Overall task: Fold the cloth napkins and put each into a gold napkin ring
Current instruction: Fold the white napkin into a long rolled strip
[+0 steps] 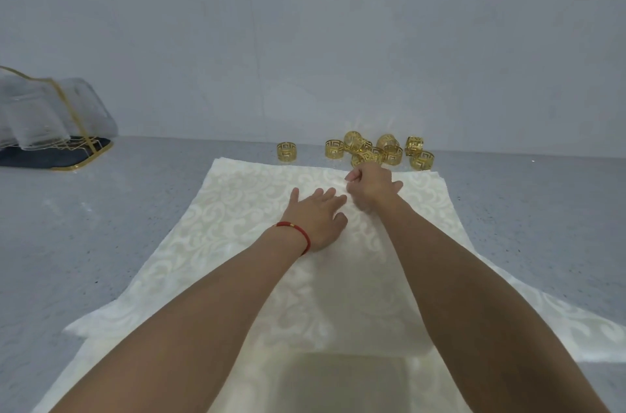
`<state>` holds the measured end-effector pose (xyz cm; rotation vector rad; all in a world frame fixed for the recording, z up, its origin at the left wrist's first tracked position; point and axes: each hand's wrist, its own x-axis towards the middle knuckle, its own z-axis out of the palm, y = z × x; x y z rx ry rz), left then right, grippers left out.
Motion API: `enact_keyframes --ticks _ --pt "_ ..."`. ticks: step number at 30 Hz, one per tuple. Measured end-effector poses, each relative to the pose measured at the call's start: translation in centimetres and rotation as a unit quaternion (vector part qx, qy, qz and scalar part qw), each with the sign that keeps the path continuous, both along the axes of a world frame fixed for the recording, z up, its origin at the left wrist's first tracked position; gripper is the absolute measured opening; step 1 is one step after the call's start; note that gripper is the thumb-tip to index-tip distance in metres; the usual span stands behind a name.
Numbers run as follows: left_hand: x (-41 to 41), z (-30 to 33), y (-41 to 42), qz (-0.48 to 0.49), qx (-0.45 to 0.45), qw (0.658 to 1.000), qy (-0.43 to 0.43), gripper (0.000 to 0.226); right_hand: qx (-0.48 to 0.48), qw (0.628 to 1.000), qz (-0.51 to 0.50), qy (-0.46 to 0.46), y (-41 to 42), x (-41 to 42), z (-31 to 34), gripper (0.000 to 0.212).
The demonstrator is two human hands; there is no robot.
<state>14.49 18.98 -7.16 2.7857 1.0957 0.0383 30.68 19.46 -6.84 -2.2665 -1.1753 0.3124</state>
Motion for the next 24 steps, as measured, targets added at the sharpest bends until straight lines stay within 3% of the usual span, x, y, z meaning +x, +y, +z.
enact_keyframes --ticks 6,10,14,18,24 --pt "0.5 2.7 1.6 0.046 -0.054 0.997 0.01 0.041 0.08 0.996 0.033 -0.027 -0.9 0.1 0.1 0.03" --pt "0.9 2.7 3.3 0.062 -0.037 0.996 -0.06 0.028 0.104 0.984 0.089 -0.116 -1.9 0.4 -0.2 0.034" --pt "1.6 2.6 5.1 0.076 0.01 0.993 -0.09 0.032 0.115 0.975 0.144 -0.122 -2.5 1.2 -0.7 0.033" --pt "2.6 2.2 5.7 0.099 0.048 0.985 -0.135 0.019 0.102 0.97 0.165 -0.148 -2.9 1.1 -1.4 0.036" --pt "3.6 1.9 5.6 0.082 0.061 0.987 -0.12 0.009 0.132 0.979 0.134 -0.077 -2.8 1.1 -0.6 0.027"
